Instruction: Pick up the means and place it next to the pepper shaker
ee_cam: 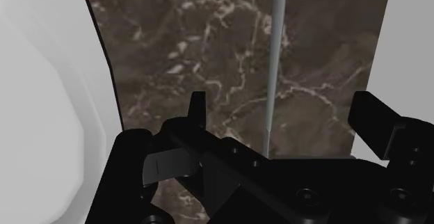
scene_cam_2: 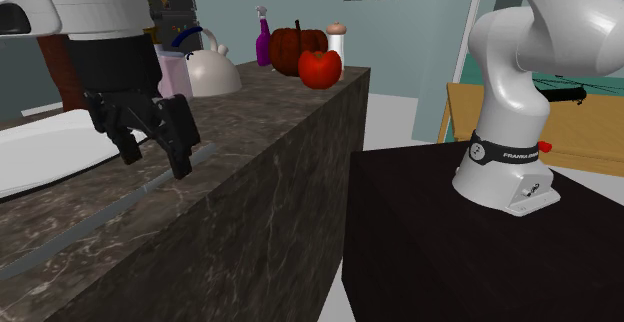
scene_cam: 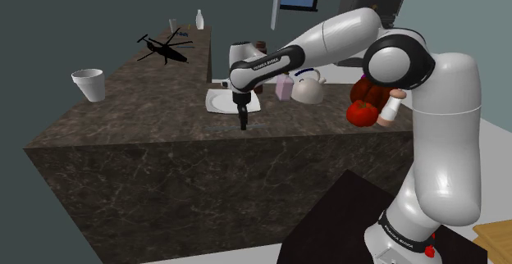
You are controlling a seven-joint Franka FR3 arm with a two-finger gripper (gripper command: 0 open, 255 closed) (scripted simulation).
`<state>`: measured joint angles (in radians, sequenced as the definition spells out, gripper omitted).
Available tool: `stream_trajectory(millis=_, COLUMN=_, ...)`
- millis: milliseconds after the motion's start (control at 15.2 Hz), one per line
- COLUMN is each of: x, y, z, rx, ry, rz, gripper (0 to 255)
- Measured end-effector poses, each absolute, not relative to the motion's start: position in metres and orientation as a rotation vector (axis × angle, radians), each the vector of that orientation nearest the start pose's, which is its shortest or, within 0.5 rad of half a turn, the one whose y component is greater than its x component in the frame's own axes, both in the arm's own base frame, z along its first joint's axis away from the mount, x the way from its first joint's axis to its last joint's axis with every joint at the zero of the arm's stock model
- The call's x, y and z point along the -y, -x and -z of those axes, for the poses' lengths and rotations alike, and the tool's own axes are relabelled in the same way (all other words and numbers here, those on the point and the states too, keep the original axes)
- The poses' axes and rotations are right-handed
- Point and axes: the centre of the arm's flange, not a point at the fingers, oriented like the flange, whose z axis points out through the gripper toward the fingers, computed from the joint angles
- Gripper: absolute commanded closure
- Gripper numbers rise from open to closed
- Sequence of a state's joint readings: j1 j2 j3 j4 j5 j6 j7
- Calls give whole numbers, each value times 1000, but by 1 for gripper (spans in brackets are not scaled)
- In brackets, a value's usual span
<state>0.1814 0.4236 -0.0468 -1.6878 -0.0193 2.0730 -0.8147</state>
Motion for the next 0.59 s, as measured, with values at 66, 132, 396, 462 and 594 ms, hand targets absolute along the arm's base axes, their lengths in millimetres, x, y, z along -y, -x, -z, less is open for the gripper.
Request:
stream_trajectory(millis=66, x=-91, y=-655, z=-349, rx=1464, ry=2803, rz=-76, gripper=0)
stream_trajectory(millis=132, x=-91, y=-655, z=-349, rx=1464, ry=2803, rz=-76, gripper=0)
stream_trajectory(millis=396, x=-90, y=-655, z=-348, rx=1464, ry=2803, rz=-75, gripper=255)
stream_trajectory(millis=462, x=-90, y=-655, z=-348, rx=1464, ry=2803, rz=-75, gripper=255)
stream_trajectory(millis=594, x=-90, y=-655, z=-348, rx=1464, ry=2803, rz=-75, gripper=255)
